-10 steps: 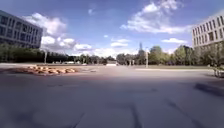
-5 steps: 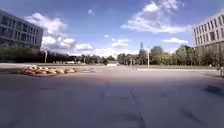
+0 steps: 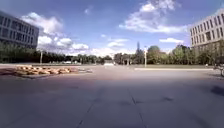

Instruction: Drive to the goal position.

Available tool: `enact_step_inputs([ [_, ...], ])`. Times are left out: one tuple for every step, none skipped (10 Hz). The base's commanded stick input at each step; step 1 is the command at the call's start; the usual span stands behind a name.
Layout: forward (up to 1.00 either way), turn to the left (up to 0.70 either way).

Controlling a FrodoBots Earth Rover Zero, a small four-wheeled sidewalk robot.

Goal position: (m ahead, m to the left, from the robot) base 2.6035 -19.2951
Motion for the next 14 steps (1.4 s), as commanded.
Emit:
enact_step_inputs([
  [0.70, -0.14],
  [0.70, -0.14],
  [0.70, -0.14],
  [0.70, -0.14],
  [0.70, -0.14],
  [0.70, -0.14],
  [0.70, -0.14],
  [0.70, -0.14],
  [0.70, -0.14],
  [0.70, -0.14],
  [0.70, -0.14],
  [0.70, -0.14],
  [0.70, -0.14],
  [0.70, -0.14],
])
